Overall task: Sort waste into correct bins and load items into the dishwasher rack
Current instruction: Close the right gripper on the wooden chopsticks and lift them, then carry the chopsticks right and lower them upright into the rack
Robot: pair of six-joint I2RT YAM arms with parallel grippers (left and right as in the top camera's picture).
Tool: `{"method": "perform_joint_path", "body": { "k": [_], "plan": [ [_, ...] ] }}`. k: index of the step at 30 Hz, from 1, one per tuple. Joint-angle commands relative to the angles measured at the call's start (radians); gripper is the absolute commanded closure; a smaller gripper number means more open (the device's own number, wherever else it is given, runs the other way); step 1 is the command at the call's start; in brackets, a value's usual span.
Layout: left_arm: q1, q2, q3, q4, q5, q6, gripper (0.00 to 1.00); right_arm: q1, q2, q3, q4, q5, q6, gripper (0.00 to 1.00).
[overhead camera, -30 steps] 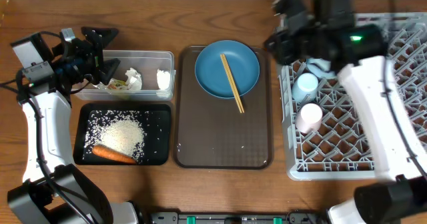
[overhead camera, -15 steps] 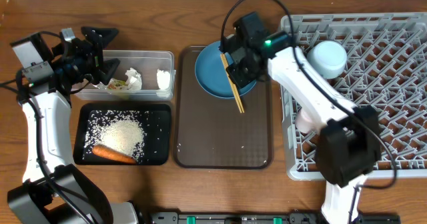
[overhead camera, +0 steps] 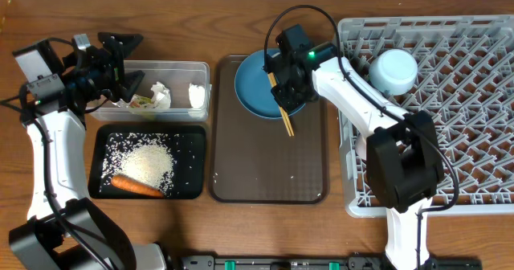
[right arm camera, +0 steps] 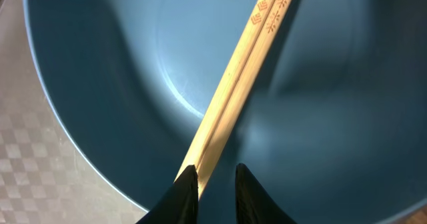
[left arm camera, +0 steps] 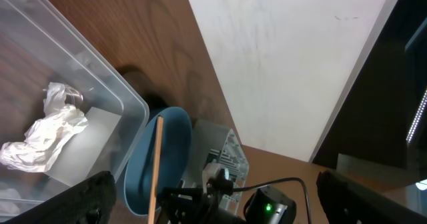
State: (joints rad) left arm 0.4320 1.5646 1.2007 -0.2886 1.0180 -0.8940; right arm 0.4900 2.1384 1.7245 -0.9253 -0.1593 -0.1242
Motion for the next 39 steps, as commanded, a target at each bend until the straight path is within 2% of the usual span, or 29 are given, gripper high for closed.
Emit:
{"method": "perform_joint_path", "body": {
  "k": [1,13,17,21,29,39],
  "plan": [
    [0.003,0.001,-0.004,-0.002,0.010,0.002,0.02,0.005,0.004,-0.008,-0.004,0.005,-0.005,0.81],
    [0.003,0.001,-0.004,-0.002,0.010,0.002,0.02,0.012,0.005,-0.057,0.021,0.005,-0.013,0.80],
    [0.003,0.001,-0.004,-0.002,0.010,0.002,0.02,0.012,0.005,-0.057,0.026,0.006,-0.013,0.85],
    [0.003,0.001,-0.004,-0.002,0.010,0.002,0.02,0.011,0.005,-0.055,0.052,0.006,-0.013,0.98],
    [0.003,0.001,-0.004,-0.002,0.010,0.002,0.02,0.007,-0.008,-0.008,0.047,0.006,-0.012,0.99],
    [0.003,0.001,-0.004,-0.002,0.010,0.002,0.02,-0.067,-0.204,0.031,-0.071,0.058,0.039,0.99]
  ]
}}
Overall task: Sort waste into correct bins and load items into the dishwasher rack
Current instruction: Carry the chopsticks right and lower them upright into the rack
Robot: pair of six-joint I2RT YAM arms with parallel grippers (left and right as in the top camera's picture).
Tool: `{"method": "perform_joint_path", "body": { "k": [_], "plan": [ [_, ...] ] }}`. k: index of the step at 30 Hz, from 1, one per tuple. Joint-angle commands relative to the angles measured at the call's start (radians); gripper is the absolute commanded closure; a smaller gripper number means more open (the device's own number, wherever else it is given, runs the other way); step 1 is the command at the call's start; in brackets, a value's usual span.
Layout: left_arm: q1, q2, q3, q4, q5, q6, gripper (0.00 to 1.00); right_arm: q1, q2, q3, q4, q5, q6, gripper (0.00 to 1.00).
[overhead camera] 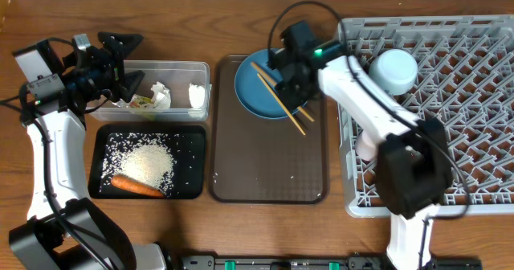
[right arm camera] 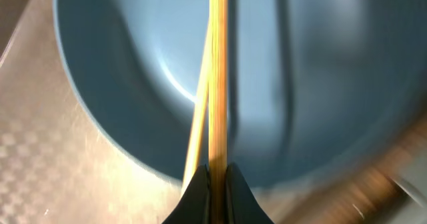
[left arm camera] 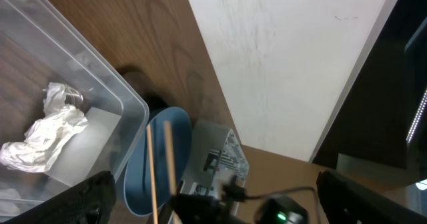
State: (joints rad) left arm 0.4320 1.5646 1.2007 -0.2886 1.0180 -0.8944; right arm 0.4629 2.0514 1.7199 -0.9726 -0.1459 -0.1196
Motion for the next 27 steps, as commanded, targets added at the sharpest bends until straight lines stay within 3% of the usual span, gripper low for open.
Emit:
{"method": "perform_joint_path", "body": {
  "k": [1,12,20,27],
  "plan": [
    [0.003,0.001,-0.004,-0.002,0.010,0.002,0.02,-0.055,-0.147,0.036,-0.048,0.072,0.037,0.99],
    [0.003,0.001,-0.004,-0.002,0.010,0.002,0.02,-0.336,-0.393,0.036,-0.302,0.399,0.014,0.99],
    [0.003,0.001,-0.004,-0.002,0.010,0.002,0.02,-0.602,-0.394,-0.025,-0.346,0.395,-0.018,0.99],
    [0.003,0.001,-0.004,-0.002,0.010,0.002,0.02,-0.682,-0.392,-0.173,-0.234,0.287,-0.137,0.99]
  ]
}}
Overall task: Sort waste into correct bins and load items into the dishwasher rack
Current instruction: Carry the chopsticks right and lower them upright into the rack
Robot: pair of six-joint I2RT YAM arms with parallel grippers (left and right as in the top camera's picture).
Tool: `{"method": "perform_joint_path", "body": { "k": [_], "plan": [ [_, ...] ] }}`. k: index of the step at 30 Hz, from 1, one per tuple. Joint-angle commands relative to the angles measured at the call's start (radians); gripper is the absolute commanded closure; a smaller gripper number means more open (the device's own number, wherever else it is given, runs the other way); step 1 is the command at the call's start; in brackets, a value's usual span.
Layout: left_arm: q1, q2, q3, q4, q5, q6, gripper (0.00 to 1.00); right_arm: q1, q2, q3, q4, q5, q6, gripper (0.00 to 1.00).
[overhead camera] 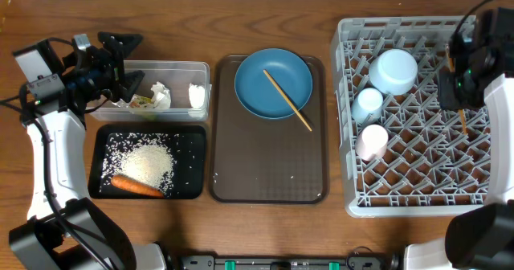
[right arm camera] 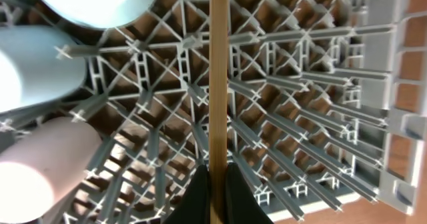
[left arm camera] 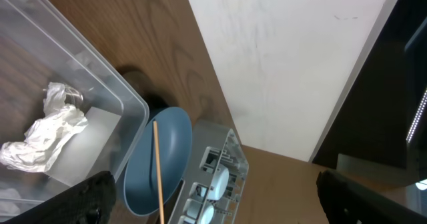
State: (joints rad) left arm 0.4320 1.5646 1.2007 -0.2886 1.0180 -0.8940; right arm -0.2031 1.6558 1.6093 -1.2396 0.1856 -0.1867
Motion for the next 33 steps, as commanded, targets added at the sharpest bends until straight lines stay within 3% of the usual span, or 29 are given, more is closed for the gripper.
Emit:
{"method": "perform_joint_path", "body": {
  "k": [1,9,33],
  "plan": [
    [0.003,0.001,-0.004,-0.002,0.010,0.002,0.02,-0.019,0.003,-0.083,0.051,-0.044,-0.090,0.99],
    [0.003,0.001,-0.004,-0.002,0.010,0.002,0.02,-0.019,0.004,-0.177,0.140,-0.116,-0.205,0.99],
    [0.003,0.001,-0.004,-0.002,0.010,0.002,0.02,-0.021,0.005,-0.187,0.148,-0.107,-0.183,0.94]
  ]
}}
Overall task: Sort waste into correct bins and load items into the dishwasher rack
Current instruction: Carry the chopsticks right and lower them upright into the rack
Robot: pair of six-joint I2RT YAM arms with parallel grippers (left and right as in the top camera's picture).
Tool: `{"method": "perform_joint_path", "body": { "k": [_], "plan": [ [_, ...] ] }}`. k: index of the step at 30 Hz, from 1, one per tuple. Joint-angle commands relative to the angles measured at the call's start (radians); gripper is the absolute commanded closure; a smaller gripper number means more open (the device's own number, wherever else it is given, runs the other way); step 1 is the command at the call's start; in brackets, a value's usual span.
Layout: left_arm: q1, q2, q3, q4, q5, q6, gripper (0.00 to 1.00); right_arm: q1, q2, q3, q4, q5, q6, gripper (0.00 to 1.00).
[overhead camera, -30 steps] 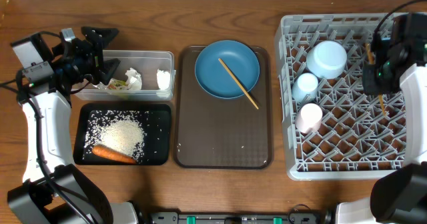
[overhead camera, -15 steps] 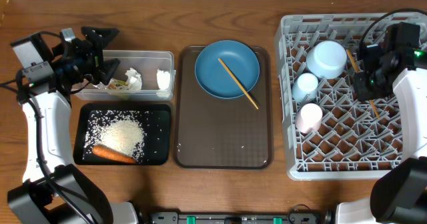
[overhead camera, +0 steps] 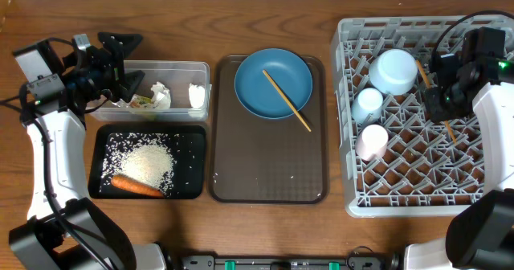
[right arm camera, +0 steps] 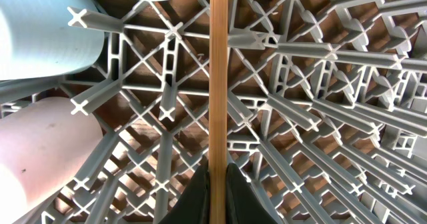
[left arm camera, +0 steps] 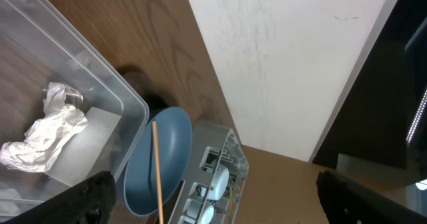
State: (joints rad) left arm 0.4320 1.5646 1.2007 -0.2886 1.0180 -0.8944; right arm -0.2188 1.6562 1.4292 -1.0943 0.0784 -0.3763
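Note:
My right gripper point(overhead camera: 446, 101) is shut on one wooden chopstick point(right arm camera: 217, 84) low over the grey dishwasher rack point(overhead camera: 401, 191); the stick point(overhead camera: 423, 71) slants beside the light-blue bowl. A second chopstick point(overhead camera: 287, 101) lies across the blue plate point(overhead camera: 273, 83) on the brown tray point(overhead camera: 269, 173). My left gripper point(overhead camera: 120, 57) hangs open at the left end of the clear bin point(overhead camera: 201, 69). In the left wrist view its dark fingers point(left arm camera: 87, 197) stand far apart, with the plate point(left arm camera: 143, 164) beyond them.
The rack holds a light-blue bowl point(overhead camera: 393, 69), a light-blue cup point(overhead camera: 368, 103) and a pink cup point(overhead camera: 371, 140). The clear bin holds crumpled paper point(overhead camera: 161, 95). A black tray point(overhead camera: 108, 137) in front of it carries rice point(overhead camera: 148, 161) and a carrot point(overhead camera: 136, 186).
My right gripper, with the chopstick, has shifted left from the rack's right side toward its middle and sits closer to the grid. The left arm has not moved.
My right gripper was at the pair of chopsticks on the blue plate. Then it was shut on one stick over the plate, the other lying loose. Then it held that stick over the rack's right side, and now lower, nearer the cups.

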Motion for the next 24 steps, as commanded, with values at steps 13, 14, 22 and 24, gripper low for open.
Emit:
{"method": "perform_joint_path", "body": {
  "k": [13,14,22,24],
  "plan": [
    [0.003,0.001,-0.004,-0.002,0.010,0.002,0.02,-0.011,0.005,-0.007,0.013,0.022,0.062,0.95],
    [0.003,0.001,-0.004,-0.002,0.010,0.002,0.02,-0.011,0.005,-0.007,0.014,0.022,0.062,0.95],
    [0.003,0.001,-0.004,-0.002,0.010,0.002,0.02,-0.011,0.005,-0.007,0.014,0.022,0.062,0.52],
    [0.003,0.001,-0.004,-0.002,0.010,0.002,0.02,-0.011,0.005,-0.007,0.020,0.022,0.066,0.49]
  ]
}}
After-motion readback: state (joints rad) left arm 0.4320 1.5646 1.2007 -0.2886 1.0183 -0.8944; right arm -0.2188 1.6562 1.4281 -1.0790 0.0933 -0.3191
